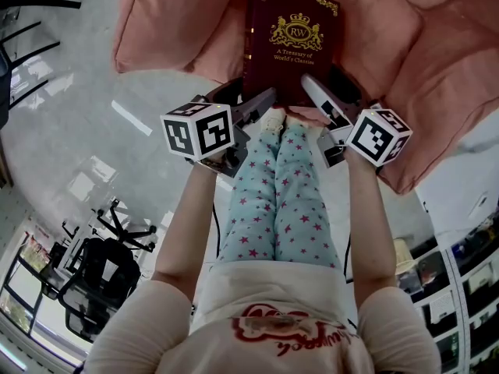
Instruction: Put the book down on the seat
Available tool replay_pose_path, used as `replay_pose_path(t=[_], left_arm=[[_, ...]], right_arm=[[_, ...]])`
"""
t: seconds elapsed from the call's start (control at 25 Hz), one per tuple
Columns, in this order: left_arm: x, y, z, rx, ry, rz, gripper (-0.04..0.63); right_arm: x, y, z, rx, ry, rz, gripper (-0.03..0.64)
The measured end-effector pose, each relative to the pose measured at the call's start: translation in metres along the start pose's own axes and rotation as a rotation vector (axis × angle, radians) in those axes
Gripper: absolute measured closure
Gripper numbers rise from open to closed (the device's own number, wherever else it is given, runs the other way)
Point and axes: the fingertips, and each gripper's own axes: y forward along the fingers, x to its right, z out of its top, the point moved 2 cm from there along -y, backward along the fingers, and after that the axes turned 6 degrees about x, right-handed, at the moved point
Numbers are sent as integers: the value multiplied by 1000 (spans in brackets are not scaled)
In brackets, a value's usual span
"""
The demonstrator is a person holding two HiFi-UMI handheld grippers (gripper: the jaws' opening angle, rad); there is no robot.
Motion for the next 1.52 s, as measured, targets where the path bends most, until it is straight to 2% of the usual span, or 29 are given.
replay_pose_path(t=[0.4, 0.6, 0.68, 0.76, 0.92, 1.04, 1.16, 1.28, 1.52], left_arm=[[-7, -12, -4, 35, -14, 31, 282], [-8, -36, -2, 127, -16, 114, 282], [-9, -49, 2, 169, 20, 172, 282], [-2, -56, 5, 197, 51, 194, 282], [25, -64, 10, 217, 80, 163, 284], [49, -72, 26, 267, 94, 128, 284], [80, -85, 40, 318, 83, 72, 284], [118, -103, 54, 357, 113, 10, 287], [174, -120, 93, 403, 182, -86, 299]], right_arm=[[-2, -15, -6, -20, -26, -91, 259], [-8, -31, -9, -4, -29, -153, 259], [-15, -36, -8, -6, -28, -169, 259], [-24, -41, -6, -13, -43, -170, 261], [-55, -48, 6, 3, -69, -116, 261], [-84, -51, 20, 29, -144, -67, 262], [-116, -61, 32, 69, -168, -17, 270], [-145, -77, 48, 125, -210, -13, 321], [-189, -97, 91, 231, -257, 6, 347]])
